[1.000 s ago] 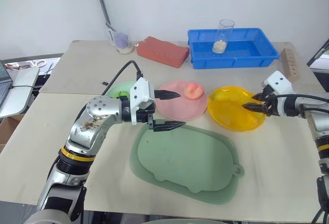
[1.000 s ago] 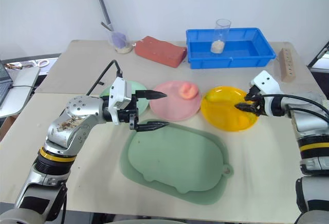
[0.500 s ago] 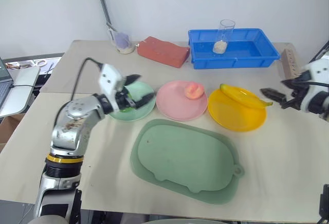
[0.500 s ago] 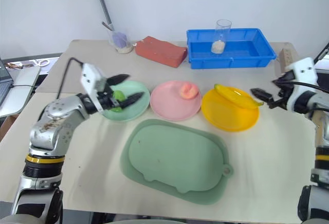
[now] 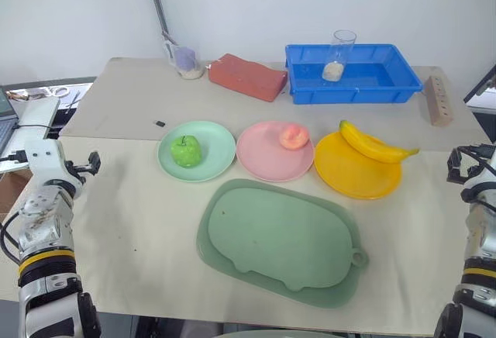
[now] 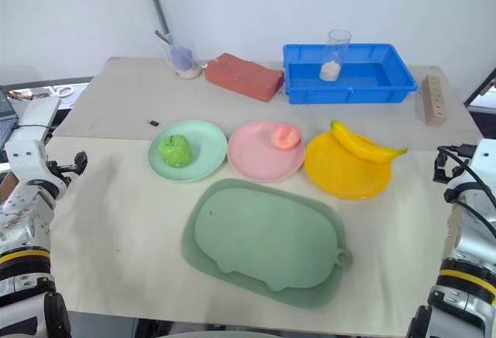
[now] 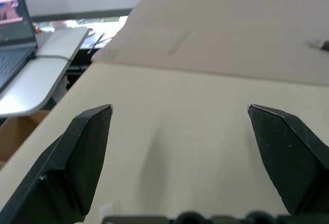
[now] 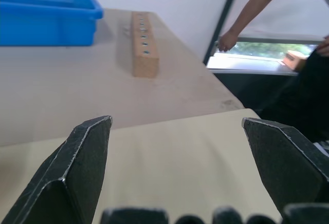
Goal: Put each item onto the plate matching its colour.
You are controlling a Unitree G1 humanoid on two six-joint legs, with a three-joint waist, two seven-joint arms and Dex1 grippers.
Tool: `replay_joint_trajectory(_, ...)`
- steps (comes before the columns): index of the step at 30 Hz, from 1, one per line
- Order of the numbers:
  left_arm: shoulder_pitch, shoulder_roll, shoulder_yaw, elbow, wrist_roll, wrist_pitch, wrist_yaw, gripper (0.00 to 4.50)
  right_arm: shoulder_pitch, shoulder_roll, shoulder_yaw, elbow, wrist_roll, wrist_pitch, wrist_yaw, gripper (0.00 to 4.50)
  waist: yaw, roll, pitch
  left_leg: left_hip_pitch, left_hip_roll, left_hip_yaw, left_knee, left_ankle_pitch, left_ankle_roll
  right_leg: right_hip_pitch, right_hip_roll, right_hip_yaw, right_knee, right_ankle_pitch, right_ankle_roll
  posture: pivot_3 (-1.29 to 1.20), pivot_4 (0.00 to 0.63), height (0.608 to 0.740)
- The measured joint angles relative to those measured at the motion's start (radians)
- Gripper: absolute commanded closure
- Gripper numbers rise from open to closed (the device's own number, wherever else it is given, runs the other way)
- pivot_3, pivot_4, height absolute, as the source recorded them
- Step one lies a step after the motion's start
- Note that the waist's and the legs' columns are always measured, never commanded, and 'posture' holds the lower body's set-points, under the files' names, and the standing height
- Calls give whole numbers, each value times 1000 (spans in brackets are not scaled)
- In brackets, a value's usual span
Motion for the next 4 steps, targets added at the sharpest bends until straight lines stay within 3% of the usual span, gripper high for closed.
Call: replay_joint_trajectory(4,-43,-34,-13,27,8,-42,39,0,-63,0,18,121,-20,-90,-52,23,-3,0,0,0,0,0,-1,0,0,2,0,0,1,0,0,0,150,740)
